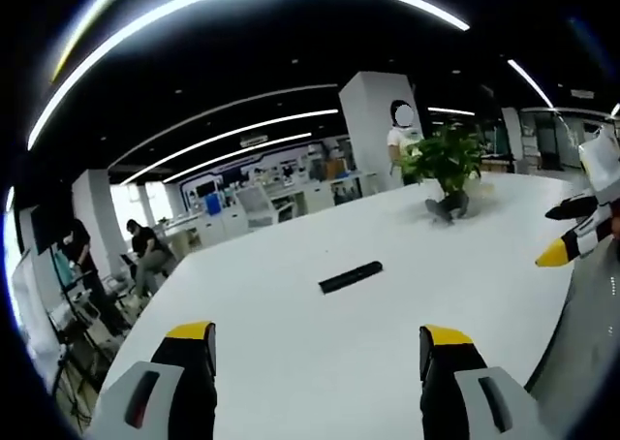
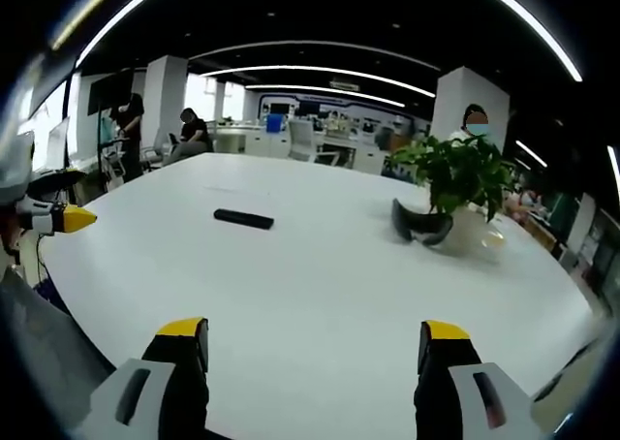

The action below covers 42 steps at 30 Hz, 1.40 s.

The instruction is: Press the specified remote control buttons in sequence, fully releasing each button before pressing the next.

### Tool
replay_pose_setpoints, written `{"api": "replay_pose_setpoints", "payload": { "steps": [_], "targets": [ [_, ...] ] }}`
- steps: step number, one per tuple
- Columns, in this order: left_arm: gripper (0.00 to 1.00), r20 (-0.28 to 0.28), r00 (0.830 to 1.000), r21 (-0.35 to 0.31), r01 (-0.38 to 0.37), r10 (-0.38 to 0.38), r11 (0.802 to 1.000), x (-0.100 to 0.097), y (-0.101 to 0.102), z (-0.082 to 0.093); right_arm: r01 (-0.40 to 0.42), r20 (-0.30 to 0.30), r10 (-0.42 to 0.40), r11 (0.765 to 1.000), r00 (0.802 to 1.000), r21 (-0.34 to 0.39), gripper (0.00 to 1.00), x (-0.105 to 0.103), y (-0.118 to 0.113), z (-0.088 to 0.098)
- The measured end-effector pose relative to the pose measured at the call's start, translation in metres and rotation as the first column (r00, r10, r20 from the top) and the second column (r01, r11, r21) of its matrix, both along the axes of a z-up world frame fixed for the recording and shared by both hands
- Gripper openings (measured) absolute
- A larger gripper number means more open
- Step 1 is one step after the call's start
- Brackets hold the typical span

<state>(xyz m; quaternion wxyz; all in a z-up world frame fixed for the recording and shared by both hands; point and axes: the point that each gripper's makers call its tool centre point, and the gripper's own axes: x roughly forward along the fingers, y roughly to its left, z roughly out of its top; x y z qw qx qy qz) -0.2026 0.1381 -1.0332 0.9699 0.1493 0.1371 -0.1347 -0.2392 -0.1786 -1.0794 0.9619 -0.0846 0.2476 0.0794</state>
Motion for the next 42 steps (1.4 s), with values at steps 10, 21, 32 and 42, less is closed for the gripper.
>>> {"api": "replay_pose_setpoints", "payload": {
  "steps": [10, 21, 32, 42],
  "targets": [
    [0.91, -0.070, 0.992, 0.084, 0.108, -0.102, 0.991, 0.048, -0.013, -0.014, 0.016, 0.005, -0.016, 1.000, 1.000, 0.002, 0.89, 0.000, -0.003, 0.001],
    [0.90, -0.112, 0.981, 0.125, 0.173, -0.159, 0.977, 0.107, -0.019, -0.010, 0.005, -0.015, -0.005, 1.000, 1.000, -0.007, 0.88, 0.000, -0.001, -0.003],
    [0.85, -0.190, 0.958, 0.196, 0.251, -0.214, 0.948, 0.153, -0.031, -0.027, -0.001, -0.039, 0.000, 1.000, 0.999, -0.016, 0.87, -0.001, 0.000, -0.008],
    [0.69, -0.302, 0.915, 0.253, 0.346, -0.266, 0.903, 0.184, -0.044, -0.057, -0.001, -0.063, 0.000, 1.000, 0.998, -0.029, 0.86, -0.002, 0.000, -0.012]
  ]
}}
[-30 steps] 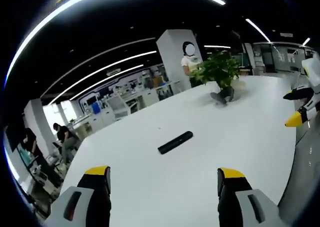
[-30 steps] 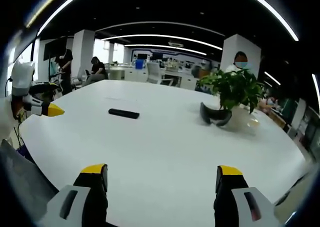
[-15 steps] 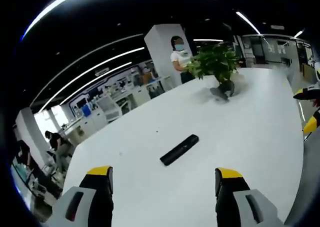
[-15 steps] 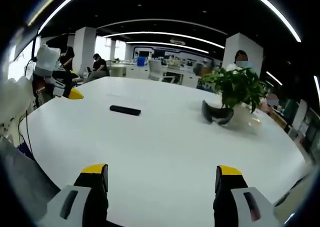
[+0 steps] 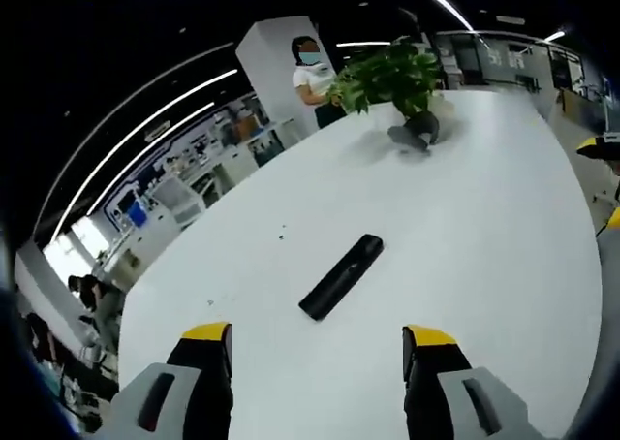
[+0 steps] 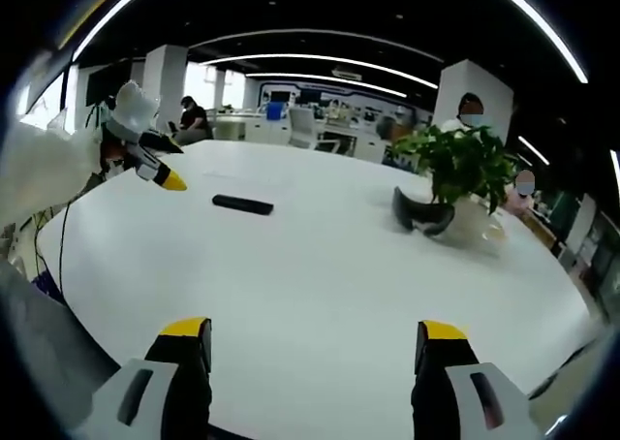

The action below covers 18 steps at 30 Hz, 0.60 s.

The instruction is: Press the specified remote control buttons in sequence, fully releasing each button before pressing the next.

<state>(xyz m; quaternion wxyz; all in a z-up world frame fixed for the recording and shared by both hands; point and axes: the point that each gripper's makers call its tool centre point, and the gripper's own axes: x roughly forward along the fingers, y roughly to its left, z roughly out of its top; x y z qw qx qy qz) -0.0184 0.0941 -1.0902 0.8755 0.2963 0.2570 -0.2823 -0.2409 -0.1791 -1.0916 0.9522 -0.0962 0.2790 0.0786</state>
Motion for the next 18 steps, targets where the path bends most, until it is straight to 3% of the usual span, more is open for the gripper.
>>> {"api": "replay_pose_setpoints", "payload": {
  "steps": [9, 16, 18],
  "targets": [
    [0.65, -0.056, 0.995, 0.088, 0.091, -0.086, 0.992, 0.033, -0.020, -0.028, -0.001, -0.029, 0.000, 1.000, 1.000, -0.010, 0.86, -0.002, 0.000, -0.006],
    [0.65, -0.096, 0.983, 0.185, 0.170, -0.154, 0.968, 0.055, -0.026, -0.049, -0.002, -0.044, 0.002, 1.000, 0.999, -0.012, 0.86, -0.002, 0.000, -0.008],
    [0.65, -0.081, 0.978, 0.207, 0.204, -0.191, 0.957, 0.062, -0.028, -0.052, -0.002, -0.052, 0.001, 1.000, 0.999, -0.014, 0.86, -0.002, 0.000, -0.010]
  ]
}}
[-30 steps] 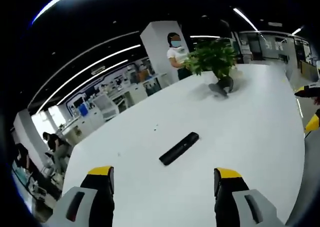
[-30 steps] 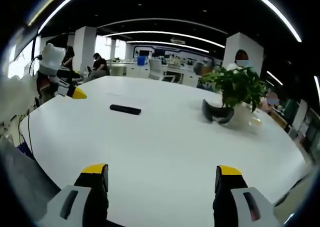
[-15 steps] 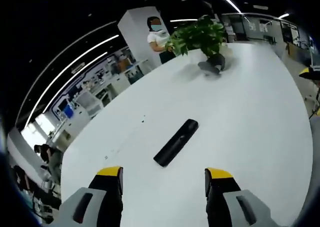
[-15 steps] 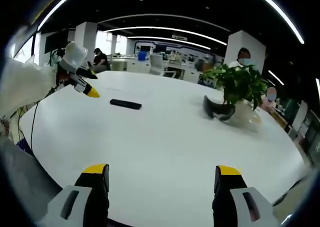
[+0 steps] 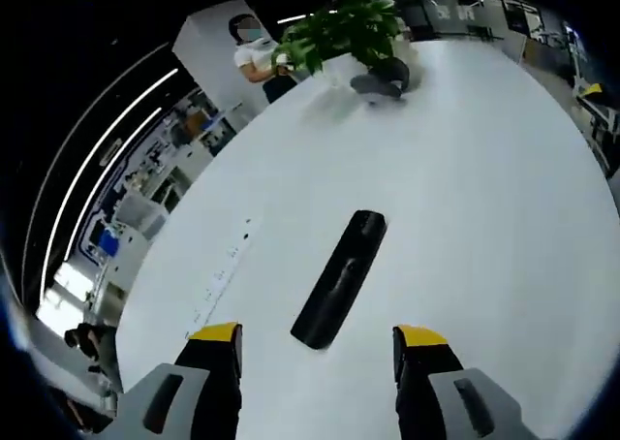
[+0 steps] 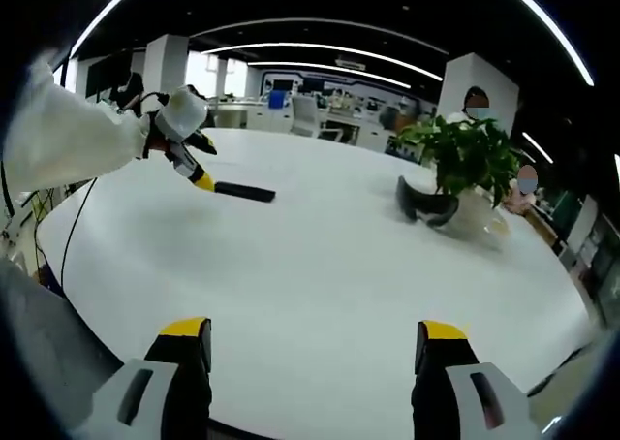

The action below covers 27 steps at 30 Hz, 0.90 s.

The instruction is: Press the specified remote control buttons in sequence, fully releasing each button before pressing the next.

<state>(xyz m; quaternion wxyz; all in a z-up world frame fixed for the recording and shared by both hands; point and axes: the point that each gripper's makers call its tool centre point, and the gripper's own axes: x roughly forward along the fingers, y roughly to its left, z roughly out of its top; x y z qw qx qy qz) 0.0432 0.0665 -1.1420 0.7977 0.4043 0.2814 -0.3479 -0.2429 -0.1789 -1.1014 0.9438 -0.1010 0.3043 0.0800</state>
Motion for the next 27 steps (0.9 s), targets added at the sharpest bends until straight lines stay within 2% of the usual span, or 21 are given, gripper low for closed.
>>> {"api": "replay_pose_setpoints", "payload": {
  "steps": [2, 7, 10, 17, 19, 20, 22, 27],
  "targets": [
    [0.63, -0.030, 1.000, 0.031, -0.001, 0.002, 1.000, 0.002, 0.003, -0.008, -0.002, -0.004, 0.002, 1.000, 1.000, -0.002, 0.86, 0.000, 0.000, -0.001],
    [0.63, -0.077, 0.996, 0.077, 0.054, -0.048, 0.996, 0.006, 0.001, -0.026, -0.002, -0.013, 0.002, 1.000, 1.000, -0.005, 0.86, 0.000, 0.000, -0.003],
    [0.62, -0.112, 0.992, 0.081, 0.072, -0.063, 0.994, 0.005, 0.000, -0.034, -0.007, -0.017, 0.007, 1.000, 1.000, -0.007, 0.86, 0.000, 0.001, -0.004],
    [0.59, -0.133, 0.989, 0.087, 0.083, -0.071, 0.993, 0.011, -0.003, -0.038, -0.006, -0.020, 0.006, 1.000, 1.000, -0.008, 0.87, 0.000, 0.001, -0.005],
    [0.58, -0.160, 0.982, 0.092, 0.117, -0.101, 0.989, 0.009, -0.005, -0.039, -0.009, -0.026, 0.008, 1.000, 1.000, -0.011, 0.87, 0.000, 0.001, -0.006],
    [0.56, -0.199, 0.975, 0.090, 0.122, -0.102, 0.988, 0.006, -0.006, -0.041, -0.010, -0.026, 0.010, 1.000, 1.000, -0.011, 0.87, 0.000, 0.001, -0.006],
    [0.56, -0.213, 0.972, 0.090, 0.123, -0.102, 0.988, 0.008, -0.006, -0.041, -0.011, -0.027, 0.011, 1.000, 1.000, -0.012, 0.87, 0.000, 0.001, -0.006],
    [0.54, -0.327, 0.939, 0.067, 0.134, -0.105, 0.989, 0.009, -0.006, -0.047, -0.015, -0.034, 0.014, 1.000, 0.999, -0.015, 0.87, 0.000, 0.002, -0.007]
  ]
}}
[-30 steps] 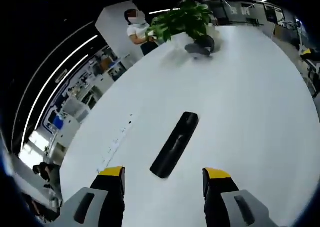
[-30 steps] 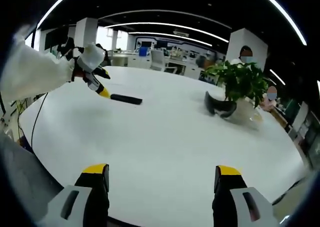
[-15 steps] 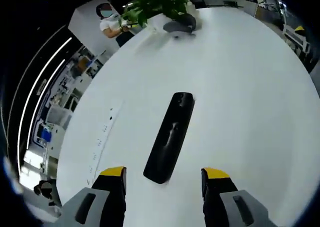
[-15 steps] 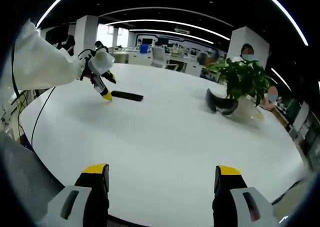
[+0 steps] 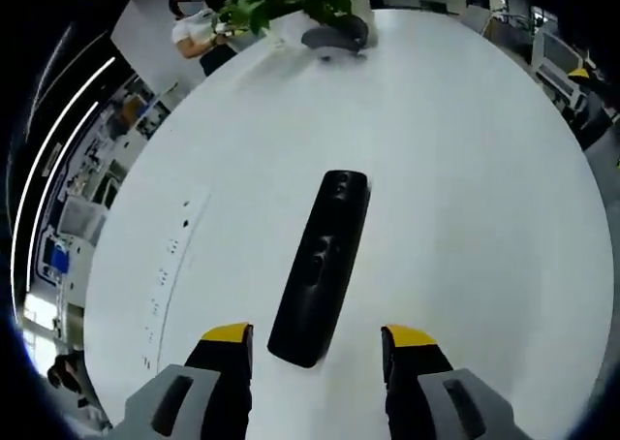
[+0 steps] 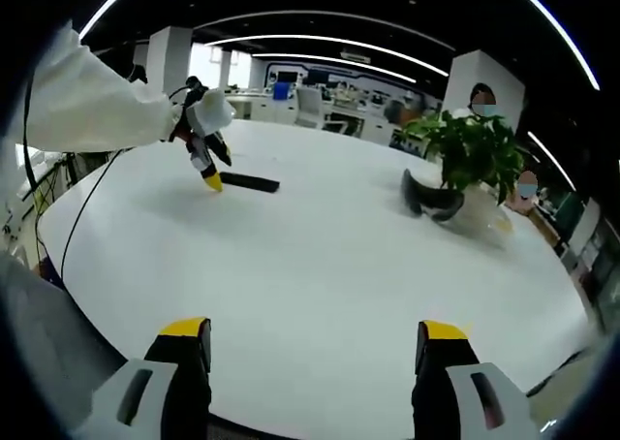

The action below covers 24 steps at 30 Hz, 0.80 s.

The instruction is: Press the specified remote control buttons in sequence, fully releasing each button before pressing the next.

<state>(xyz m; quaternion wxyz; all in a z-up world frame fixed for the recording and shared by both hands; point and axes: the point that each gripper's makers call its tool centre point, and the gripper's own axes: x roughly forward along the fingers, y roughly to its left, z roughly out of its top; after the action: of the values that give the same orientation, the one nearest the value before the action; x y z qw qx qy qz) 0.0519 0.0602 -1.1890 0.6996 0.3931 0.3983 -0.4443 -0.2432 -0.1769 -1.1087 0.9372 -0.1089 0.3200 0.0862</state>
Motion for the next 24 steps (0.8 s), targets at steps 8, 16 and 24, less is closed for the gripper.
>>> {"api": "replay_pose_setpoints", "payload": {
  "steps": [8, 16, 24],
  "targets": [
    [0.49, -0.130, 0.991, -0.020, 0.010, -0.013, 1.000, -0.0062, -0.0009, -0.0037, 0.002, -0.003, -0.002, 1.000, 1.000, -0.003, 0.87, -0.0001, -0.0005, -0.0004],
    [0.49, -0.191, 0.981, -0.053, 0.012, -0.022, 0.999, -0.0076, -0.0006, -0.0055, -0.002, -0.004, 0.002, 1.000, 1.000, -0.003, 0.87, -0.0005, 0.0004, -0.0003],
    [0.50, -0.205, 0.975, -0.008, 0.087, -0.087, 0.996, -0.0082, -0.0052, -0.0055, -0.001, -0.012, 0.001, 1.000, 1.000, -0.004, 0.86, -0.0007, -0.0005, -0.0019]
  ]
}}
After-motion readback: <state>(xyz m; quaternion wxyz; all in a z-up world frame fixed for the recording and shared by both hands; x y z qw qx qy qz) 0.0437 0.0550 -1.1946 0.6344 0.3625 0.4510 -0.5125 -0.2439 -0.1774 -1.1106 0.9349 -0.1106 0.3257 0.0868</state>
